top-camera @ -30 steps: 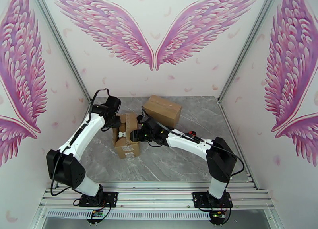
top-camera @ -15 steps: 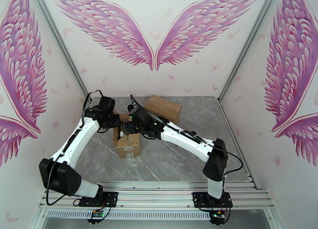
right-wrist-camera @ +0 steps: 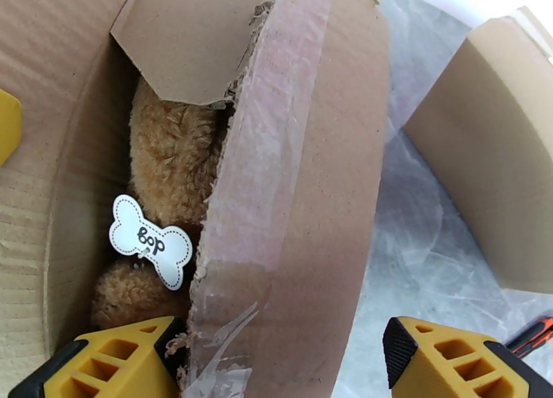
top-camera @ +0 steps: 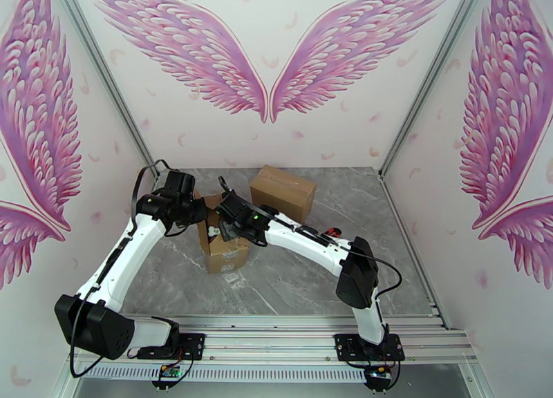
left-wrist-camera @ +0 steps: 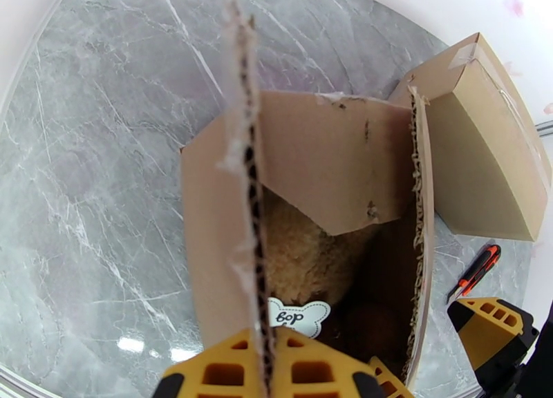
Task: Unpack the express box
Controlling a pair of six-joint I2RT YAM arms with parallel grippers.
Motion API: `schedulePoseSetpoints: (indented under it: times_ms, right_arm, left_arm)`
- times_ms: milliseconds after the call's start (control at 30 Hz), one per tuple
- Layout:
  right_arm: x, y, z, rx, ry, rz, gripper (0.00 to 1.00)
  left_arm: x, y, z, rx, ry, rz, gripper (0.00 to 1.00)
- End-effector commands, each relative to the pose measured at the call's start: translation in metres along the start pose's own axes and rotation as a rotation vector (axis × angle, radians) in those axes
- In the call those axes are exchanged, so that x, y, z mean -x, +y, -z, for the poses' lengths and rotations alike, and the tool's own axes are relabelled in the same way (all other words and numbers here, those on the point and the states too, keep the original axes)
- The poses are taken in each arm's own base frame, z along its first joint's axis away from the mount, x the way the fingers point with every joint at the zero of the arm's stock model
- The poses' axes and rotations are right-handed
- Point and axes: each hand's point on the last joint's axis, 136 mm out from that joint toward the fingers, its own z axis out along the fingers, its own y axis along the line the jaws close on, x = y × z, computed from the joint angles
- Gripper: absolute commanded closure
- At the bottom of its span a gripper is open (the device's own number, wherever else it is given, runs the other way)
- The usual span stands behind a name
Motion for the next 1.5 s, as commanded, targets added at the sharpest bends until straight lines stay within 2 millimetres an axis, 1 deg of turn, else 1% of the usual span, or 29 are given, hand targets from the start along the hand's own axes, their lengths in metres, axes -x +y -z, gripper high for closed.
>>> schedulePoseSetpoints:
  times_ms: [0, 67, 200, 300, 333, 367, 400, 500, 633, 700, 767, 867, 1033, 1133, 1167, 1233, 1333, 1433, 1467]
  right_arm:
    - [0.012, -0.018, 0.025, -0.045, -0.039, 0.016, 0.23]
    - [0.009, -0.024, 0.026, -0.034, -0.030, -0.014, 0.24]
    - [0.003, -0.045, 0.029, -0.002, -0.033, -0.115, 0.25]
    - [-0.004, -0.055, 0.030, -0.003, -0.038, -0.139, 0.27]
    - [-0.007, -0.058, 0.028, -0.011, -0.029, -0.140, 0.27]
    - [-0.011, -0.062, 0.026, -0.016, -0.013, -0.147, 0.27]
    - [-0.014, -0.065, 0.025, -0.018, -0.004, -0.159, 0.26]
    - [-0.022, -0.069, 0.020, 0.029, 0.000, -0.231, 0.27]
    - [-0.036, -0.075, 0.006, 0.122, 0.021, -0.361, 0.28]
    - [-0.041, -0.070, -0.002, 0.186, 0.029, -0.390, 0.29]
    - [-0.042, -0.068, -0.003, 0.205, 0.037, -0.387, 0.29]
    - [-0.027, -0.069, 0.011, 0.208, -0.010, -0.360, 0.28]
    - [0.015, -0.078, 0.062, 0.147, -0.168, -0.271, 0.28]
    - [0.036, -0.076, 0.090, 0.113, -0.232, -0.228, 0.28]
    - [0.039, -0.075, 0.095, 0.106, -0.244, -0.219, 0.28]
    - [0.051, -0.066, 0.110, 0.118, -0.281, -0.193, 0.29]
    - [0.062, -0.045, 0.123, 0.162, -0.320, -0.164, 0.30]
    - [0.069, -0.021, 0.123, 0.246, -0.325, -0.160, 0.34]
    - [0.069, -0.015, 0.119, 0.266, -0.320, -0.161, 0.35]
  left_arm:
    - [0.009, -0.001, 0.007, -0.022, -0.050, -0.024, 1.00]
    - [0.011, 0.000, 0.008, -0.025, -0.051, -0.039, 1.00]
    - [0.014, 0.004, 0.008, -0.022, -0.052, -0.058, 1.00]
    - [0.012, 0.005, 0.006, -0.029, -0.042, -0.055, 1.00]
    - [0.011, 0.005, 0.005, -0.033, -0.035, -0.052, 1.00]
    - [0.017, 0.000, 0.004, -0.055, -0.059, -0.051, 1.00]
    - [0.017, -0.001, 0.002, -0.060, -0.057, -0.050, 1.00]
    - [0.017, -0.001, 0.000, -0.064, -0.054, -0.047, 1.00]
    - [0.015, -0.003, -0.004, -0.073, -0.046, -0.045, 1.00]
    - [0.014, -0.003, -0.007, -0.078, -0.040, -0.041, 1.00]
    - [0.013, -0.005, -0.006, -0.090, -0.038, -0.037, 1.00]
    - [0.017, -0.011, 0.000, -0.112, -0.053, -0.023, 1.00]
    - [0.029, -0.023, 0.015, -0.161, -0.102, 0.003, 1.00]
    - [0.034, -0.031, 0.023, -0.180, -0.134, 0.012, 1.00]
    - [0.035, -0.033, 0.025, -0.184, -0.142, 0.012, 1.00]
    - [0.037, -0.037, 0.029, -0.184, -0.163, 0.005, 1.00]
    - [0.038, -0.043, 0.034, -0.183, -0.189, -0.010, 1.00]
    - [0.038, -0.052, 0.038, -0.202, -0.209, -0.034, 1.00]
    - [0.038, -0.055, 0.039, -0.206, -0.214, -0.038, 1.00]
